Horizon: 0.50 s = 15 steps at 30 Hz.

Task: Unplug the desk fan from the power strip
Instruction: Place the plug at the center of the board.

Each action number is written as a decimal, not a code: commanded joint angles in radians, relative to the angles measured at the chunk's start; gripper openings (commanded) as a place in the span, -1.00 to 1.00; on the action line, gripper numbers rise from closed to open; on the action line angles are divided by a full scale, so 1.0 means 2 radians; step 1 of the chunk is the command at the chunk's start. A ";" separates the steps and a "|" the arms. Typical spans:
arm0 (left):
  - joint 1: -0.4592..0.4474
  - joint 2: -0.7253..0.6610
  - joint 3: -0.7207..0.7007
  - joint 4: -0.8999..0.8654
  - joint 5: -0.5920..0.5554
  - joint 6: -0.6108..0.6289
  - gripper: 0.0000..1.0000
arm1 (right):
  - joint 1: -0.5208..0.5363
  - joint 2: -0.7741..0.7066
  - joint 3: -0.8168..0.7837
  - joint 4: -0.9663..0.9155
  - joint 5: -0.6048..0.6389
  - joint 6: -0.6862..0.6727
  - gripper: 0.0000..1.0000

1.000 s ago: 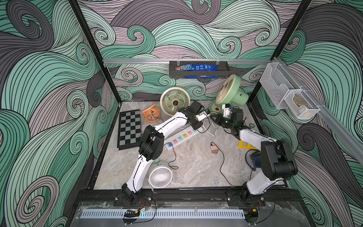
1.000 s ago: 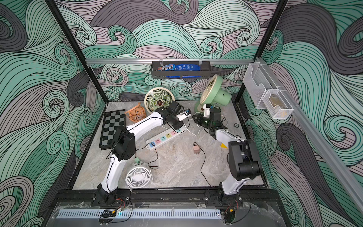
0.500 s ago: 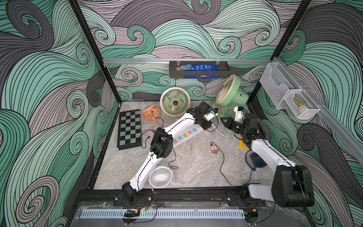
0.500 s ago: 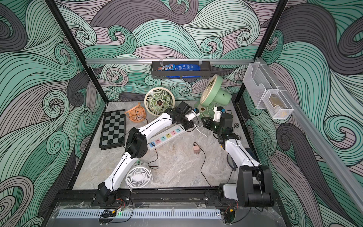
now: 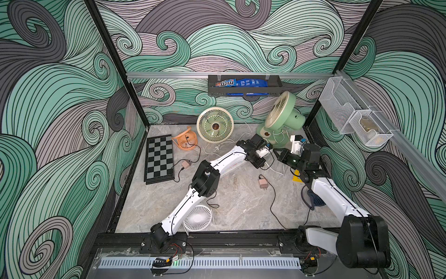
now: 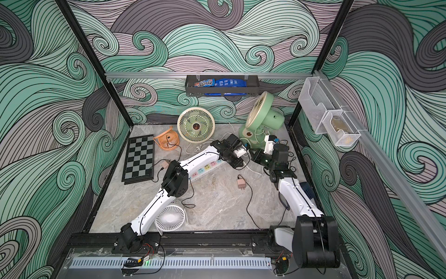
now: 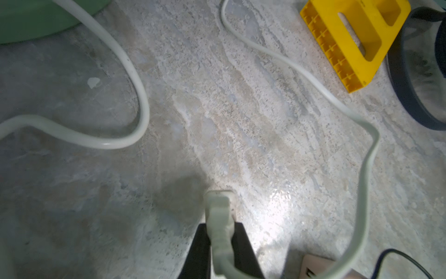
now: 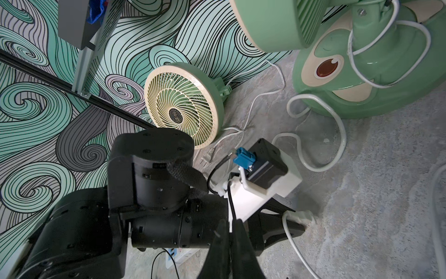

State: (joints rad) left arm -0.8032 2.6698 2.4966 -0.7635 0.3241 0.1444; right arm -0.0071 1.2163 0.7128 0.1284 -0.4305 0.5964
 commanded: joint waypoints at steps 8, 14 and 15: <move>0.002 0.001 0.019 -0.008 0.007 0.000 -0.37 | -0.004 -0.006 -0.004 -0.001 0.001 -0.008 -0.58; 0.002 -0.007 0.018 -0.008 0.002 0.007 -0.14 | -0.007 -0.006 -0.002 -0.004 -0.001 -0.013 -0.49; 0.002 -0.010 0.019 -0.008 0.001 0.009 -0.10 | -0.008 -0.005 -0.002 -0.005 -0.001 -0.014 -0.48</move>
State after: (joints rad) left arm -0.8013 2.6698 2.4981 -0.7647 0.3241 0.1474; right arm -0.0139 1.2163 0.7109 0.1234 -0.4305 0.5842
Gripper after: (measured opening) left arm 0.441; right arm 0.258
